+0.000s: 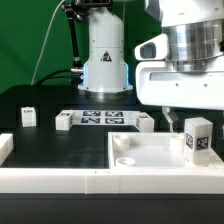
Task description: Assemble one leg
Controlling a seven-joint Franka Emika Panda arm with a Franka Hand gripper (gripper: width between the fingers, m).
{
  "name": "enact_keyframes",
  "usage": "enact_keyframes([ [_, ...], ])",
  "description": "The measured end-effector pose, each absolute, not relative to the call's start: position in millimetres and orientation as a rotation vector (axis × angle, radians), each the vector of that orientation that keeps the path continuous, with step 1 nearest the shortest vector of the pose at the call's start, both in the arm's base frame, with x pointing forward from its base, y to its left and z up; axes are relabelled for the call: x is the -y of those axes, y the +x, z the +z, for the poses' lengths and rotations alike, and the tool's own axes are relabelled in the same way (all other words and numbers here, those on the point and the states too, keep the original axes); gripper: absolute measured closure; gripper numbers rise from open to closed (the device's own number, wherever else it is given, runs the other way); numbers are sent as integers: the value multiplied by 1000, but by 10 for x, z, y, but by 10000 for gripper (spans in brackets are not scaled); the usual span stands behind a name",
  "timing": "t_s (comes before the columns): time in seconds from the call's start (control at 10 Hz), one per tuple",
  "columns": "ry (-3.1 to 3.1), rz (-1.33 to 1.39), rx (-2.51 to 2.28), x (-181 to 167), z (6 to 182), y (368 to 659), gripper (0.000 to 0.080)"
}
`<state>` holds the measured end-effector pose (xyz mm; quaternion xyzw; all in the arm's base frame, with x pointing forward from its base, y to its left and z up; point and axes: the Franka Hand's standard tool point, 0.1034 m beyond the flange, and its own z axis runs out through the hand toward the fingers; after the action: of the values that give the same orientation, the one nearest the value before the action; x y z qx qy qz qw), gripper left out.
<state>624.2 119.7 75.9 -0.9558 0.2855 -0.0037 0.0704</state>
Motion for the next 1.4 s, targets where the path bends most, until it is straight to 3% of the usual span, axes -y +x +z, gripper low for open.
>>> enact_keyframes([
  [0.7, -3053, -32, 227, -1176, 757, 6227, 151],
  [0.9, -3054, -32, 221, -1174, 757, 6227, 383],
  [1.0, -3054, -32, 221, -1174, 757, 6227, 383],
  [1.1, -3054, -32, 220, -1173, 757, 6227, 511],
  [1.4, -3055, -62, 56, -1154, 757, 6229, 511],
])
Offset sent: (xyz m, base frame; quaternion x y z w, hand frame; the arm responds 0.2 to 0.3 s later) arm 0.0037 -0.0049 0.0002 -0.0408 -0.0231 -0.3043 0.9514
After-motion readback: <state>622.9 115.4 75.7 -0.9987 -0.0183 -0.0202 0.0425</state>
